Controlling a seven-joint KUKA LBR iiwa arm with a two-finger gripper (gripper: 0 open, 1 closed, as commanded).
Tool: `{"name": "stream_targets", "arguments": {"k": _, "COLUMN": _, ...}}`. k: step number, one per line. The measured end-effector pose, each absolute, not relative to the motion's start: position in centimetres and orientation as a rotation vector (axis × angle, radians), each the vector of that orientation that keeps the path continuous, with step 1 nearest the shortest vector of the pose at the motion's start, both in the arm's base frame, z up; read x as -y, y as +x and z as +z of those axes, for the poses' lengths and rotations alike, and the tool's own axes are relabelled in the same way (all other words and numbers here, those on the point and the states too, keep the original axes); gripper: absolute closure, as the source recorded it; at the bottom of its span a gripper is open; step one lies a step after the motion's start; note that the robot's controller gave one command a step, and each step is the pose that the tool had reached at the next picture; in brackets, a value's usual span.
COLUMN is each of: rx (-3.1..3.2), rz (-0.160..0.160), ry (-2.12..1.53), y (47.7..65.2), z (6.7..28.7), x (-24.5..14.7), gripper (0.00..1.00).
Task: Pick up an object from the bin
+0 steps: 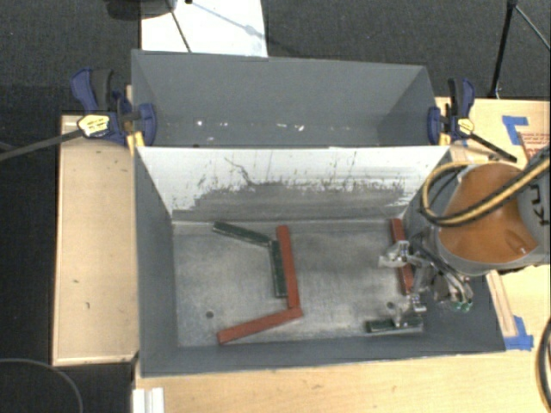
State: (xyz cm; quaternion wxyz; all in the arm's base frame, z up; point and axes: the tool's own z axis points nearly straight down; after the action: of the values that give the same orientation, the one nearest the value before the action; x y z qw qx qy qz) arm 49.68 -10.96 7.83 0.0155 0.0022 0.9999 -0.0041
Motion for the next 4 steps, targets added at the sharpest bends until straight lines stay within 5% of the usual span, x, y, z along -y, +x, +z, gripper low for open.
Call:
{"name": "stream_targets", "arguments": {"k": 1, "rx": -3.059, "rz": -0.014, "ry": -0.508, "y": 49.3, "z": 7.8, "x": 9.4, "gripper": 0.00}}
{"name": "stream_targets", "arguments": {"k": 2, "rx": -3.036, "rz": -0.014, "ry": -0.620, "y": 49.3, "z": 7.9, "x": 9.0, "gripper": 0.00}}
{"name": "stream_targets", "arguments": {"k": 3, "rx": -3.077, "rz": 0.001, "ry": -0.612, "y": 50.1, "z": 10.7, "x": 13.3, "gripper": 0.00}}
{"name": "stream_targets", "arguments": {"k": 4, "rx": -3.076, "rz": -0.008, "ry": -0.603, "y": 51.3, "z": 10.7, "x": 15.3, "gripper": 0.00}}
